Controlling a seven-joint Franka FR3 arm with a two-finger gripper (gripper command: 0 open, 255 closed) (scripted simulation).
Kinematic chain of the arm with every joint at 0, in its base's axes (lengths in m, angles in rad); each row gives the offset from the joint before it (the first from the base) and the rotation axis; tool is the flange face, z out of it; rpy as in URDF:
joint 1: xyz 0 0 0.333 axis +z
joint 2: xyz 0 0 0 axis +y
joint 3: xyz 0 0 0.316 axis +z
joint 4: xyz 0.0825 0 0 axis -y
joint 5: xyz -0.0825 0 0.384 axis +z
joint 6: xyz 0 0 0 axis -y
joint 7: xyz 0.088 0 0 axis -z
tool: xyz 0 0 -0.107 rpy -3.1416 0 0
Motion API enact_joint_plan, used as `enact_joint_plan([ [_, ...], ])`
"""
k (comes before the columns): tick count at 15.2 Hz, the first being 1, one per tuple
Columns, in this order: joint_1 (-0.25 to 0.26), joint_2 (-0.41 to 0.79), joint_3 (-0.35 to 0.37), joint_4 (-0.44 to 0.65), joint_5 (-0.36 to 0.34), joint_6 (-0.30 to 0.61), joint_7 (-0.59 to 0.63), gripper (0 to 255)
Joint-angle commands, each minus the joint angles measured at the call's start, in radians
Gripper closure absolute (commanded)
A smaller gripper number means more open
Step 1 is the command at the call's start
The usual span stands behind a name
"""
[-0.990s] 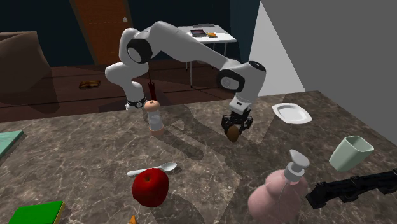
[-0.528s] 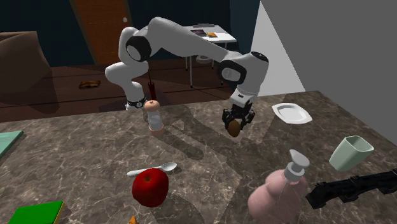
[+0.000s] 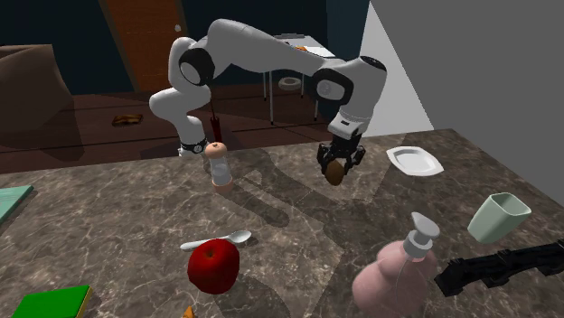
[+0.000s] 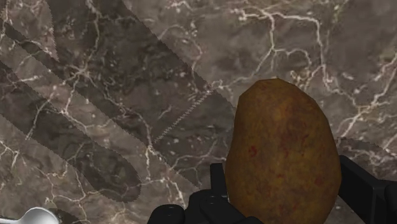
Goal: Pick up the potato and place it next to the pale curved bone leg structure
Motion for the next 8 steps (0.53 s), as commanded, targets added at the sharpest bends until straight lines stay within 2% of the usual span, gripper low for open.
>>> enact_joint_plan([
  [1,0.001,-0.005,0.001,0.02,0.003,-0.025,-0.005,255],
  [8,0.015,-0.005,0.002,0.116,0.005,-0.118,-0.019,255],
])
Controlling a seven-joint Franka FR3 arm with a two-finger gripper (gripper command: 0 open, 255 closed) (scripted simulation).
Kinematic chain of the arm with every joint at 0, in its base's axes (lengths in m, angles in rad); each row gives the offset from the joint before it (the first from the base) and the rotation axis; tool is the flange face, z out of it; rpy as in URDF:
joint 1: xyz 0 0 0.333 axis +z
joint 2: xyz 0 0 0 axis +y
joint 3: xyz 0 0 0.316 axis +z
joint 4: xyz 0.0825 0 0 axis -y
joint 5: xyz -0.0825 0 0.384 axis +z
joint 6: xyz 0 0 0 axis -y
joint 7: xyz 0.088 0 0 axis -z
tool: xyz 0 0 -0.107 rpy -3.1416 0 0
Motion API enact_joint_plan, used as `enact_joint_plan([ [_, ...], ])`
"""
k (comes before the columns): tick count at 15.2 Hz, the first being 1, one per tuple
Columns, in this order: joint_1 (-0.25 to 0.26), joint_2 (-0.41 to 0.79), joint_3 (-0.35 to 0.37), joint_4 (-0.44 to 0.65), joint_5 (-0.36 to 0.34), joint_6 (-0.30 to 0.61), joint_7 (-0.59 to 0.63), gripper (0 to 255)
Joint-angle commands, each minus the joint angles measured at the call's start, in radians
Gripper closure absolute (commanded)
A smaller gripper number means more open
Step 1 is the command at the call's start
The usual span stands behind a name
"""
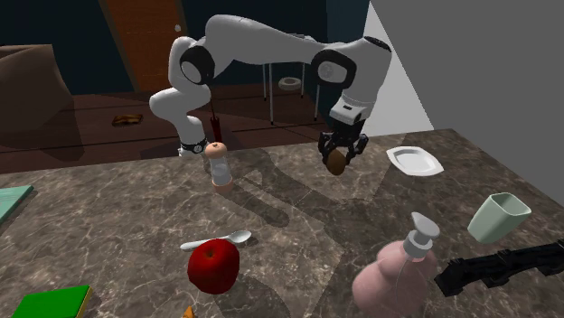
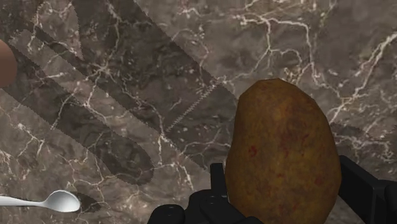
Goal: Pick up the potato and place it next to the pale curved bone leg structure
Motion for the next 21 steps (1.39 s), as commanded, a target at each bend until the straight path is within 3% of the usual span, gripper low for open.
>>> enact_joint_plan([
  [1,0.006,0.004,0.0,0.033,0.0,-0.029,-0.004,255],
  [5,0.018,0.014,-0.001,0.105,-0.002,-0.088,-0.013,255],
  [12,-0.161,-0.234,-0.003,-0.277,0.063,0.067,-0.12,255],
  [21,-0.323,-0.443,-0.057,-0.561,0.124,0.181,-0.312,255],
])
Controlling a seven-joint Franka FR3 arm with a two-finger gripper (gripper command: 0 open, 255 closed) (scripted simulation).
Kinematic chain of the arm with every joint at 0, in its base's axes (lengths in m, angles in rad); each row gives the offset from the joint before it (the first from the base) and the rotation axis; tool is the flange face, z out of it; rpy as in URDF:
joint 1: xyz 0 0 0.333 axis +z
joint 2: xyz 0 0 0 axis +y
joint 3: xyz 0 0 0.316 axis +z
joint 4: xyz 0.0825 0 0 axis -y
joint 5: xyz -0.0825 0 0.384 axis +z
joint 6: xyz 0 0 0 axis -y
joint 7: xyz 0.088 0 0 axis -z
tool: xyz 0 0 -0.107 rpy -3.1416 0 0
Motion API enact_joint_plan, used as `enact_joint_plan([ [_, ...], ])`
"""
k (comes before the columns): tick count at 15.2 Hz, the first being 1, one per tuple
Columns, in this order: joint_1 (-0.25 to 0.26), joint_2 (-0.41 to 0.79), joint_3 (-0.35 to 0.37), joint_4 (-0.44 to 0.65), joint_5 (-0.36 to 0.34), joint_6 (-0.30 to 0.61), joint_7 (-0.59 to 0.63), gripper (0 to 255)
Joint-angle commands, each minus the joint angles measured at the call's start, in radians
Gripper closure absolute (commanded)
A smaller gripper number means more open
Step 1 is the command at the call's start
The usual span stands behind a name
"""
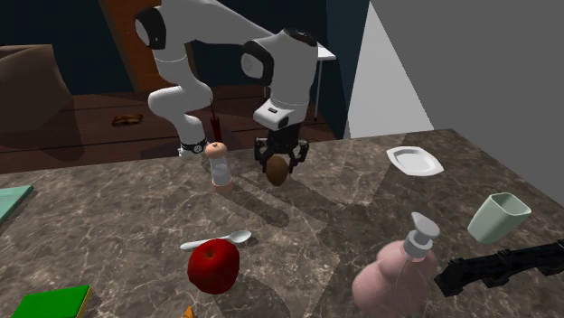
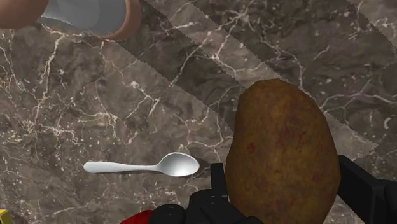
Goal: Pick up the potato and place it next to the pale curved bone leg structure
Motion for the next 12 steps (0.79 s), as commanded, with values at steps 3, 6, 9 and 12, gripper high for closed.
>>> enact_joint_plan([
  [3,-0.063,-0.082,-0.035,-0.1,0.022,0.037,-0.097,255],
  [6,-0.105,-0.123,-0.064,-0.153,0.031,0.06,-0.167,255],
  [9,-0.144,-0.156,-0.097,-0.195,0.037,0.08,-0.237,255],
  [12,-0.181,-0.18,-0.131,-0.225,0.039,0.098,-0.307,255],
])
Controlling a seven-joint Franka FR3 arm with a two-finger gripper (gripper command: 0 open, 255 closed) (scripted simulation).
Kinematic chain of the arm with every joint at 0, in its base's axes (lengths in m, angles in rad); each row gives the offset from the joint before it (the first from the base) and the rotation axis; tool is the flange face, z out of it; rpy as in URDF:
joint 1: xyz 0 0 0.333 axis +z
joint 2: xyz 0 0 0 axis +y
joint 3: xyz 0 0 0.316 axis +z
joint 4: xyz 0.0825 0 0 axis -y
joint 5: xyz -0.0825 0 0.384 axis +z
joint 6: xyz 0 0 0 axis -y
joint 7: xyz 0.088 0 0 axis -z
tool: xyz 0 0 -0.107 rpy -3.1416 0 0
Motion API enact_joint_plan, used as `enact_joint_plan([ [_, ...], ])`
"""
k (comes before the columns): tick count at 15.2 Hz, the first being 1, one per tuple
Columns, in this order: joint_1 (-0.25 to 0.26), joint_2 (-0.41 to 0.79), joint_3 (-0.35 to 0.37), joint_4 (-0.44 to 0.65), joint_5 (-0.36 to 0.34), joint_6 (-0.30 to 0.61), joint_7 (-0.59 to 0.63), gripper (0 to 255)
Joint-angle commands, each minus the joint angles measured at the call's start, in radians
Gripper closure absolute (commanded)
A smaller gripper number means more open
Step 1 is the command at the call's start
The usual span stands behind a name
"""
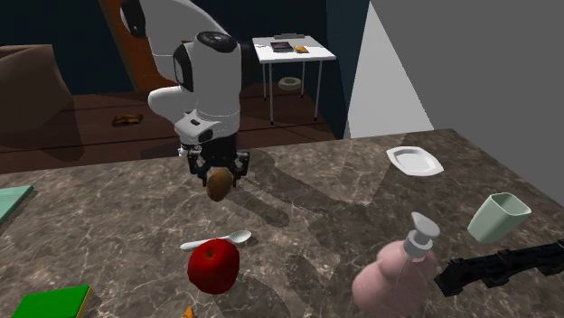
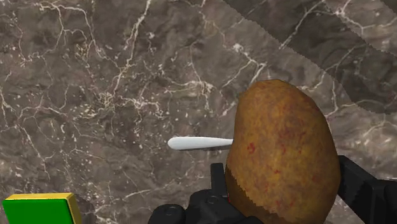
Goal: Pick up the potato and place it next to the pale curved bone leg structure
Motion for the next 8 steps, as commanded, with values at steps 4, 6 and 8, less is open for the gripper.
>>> enact_joint_plan([
  [4,-0.063,-0.033,-0.058,-0.048,0.002,0.032,-0.119,255],
  [6,-0.087,-0.037,-0.082,-0.053,0.001,0.041,-0.166,255],
  [8,-0.11,-0.036,-0.106,-0.054,-0.001,0.05,-0.212,255],
])
